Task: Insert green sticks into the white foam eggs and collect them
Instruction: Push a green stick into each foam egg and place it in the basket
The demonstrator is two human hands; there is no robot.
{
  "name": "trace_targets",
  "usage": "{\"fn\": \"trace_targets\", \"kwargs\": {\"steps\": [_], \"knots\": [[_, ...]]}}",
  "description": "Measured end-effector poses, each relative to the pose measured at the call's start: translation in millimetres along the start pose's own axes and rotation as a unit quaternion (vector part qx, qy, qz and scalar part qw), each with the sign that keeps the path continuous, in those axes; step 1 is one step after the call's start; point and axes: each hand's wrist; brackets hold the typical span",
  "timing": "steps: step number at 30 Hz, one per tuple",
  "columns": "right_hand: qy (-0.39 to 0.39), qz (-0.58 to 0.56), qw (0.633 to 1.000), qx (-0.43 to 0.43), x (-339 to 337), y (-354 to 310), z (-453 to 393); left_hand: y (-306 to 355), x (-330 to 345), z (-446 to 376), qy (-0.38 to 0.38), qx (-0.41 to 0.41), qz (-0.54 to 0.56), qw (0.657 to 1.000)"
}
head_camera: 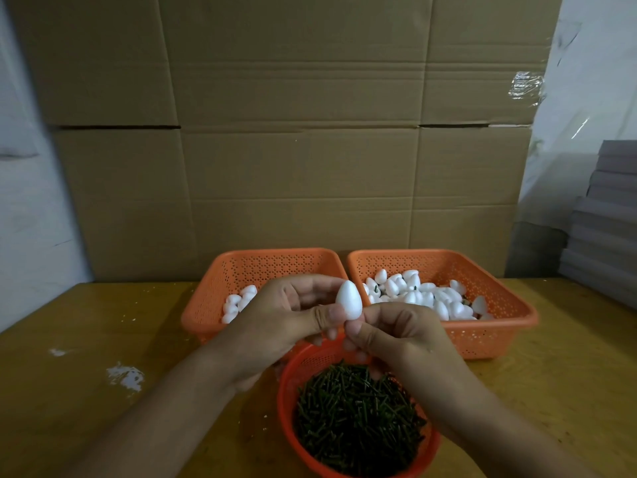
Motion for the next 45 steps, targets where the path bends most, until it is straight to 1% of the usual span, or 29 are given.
{"fn": "trace_targets", "kwargs": {"steps": [5, 8, 11, 16, 22, 25, 30, 35, 42, 45], "knots": [[-0.041, -0.038, 0.998, 0.019, 0, -4, 1, -2, -1, 0, -0.026, -0.004, 0.035, 0.999], [-0.048, -0.055, 0.997, 0.025, 0, -5, 1, -2, -1, -1, -0.040, -0.013, 0.060, 0.997], [-0.021, -0.054, 0.998, 0.023, 2, -5, 0, -1, 0, -1, -0.040, -0.014, 0.060, 0.997], [0.072, -0.066, 0.995, 0.016, 3, -3, -1, 1, 3, 0, 0.027, 0.011, 0.017, 0.999], [0.086, -0.031, 0.996, 0.008, 9, -3, 0, -4, 11, -1, 0.065, 0.031, -0.029, 0.997], [0.063, -0.013, 0.998, 0.009, 7, -3, 0, -3, 10, -1, 0.059, 0.031, -0.040, 0.997], [0.002, -0.016, 1.000, 0.023, 0, -6, 1, 2, 2, 1, 0.003, 0.019, -0.018, 1.000], [-0.040, -0.068, 0.996, 0.044, 0, -8, 1, 3, -1, 2, -0.028, 0.015, 0.000, 1.000], [-0.073, -0.145, 0.985, 0.060, 0, -5, 0, 0, -1, 1, -0.051, 0.009, 0.044, 0.998], [-0.069, -0.140, 0.986, 0.059, 0, -6, 1, -2, -1, 1, -0.045, 0.008, 0.054, 0.997]]}}
Point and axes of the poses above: each hand's wrist, its own z-axis away from the middle knuckle, its own x-axis out of the palm, y = z × x, and after that the axes turned 9 degrees about -y, right-handed
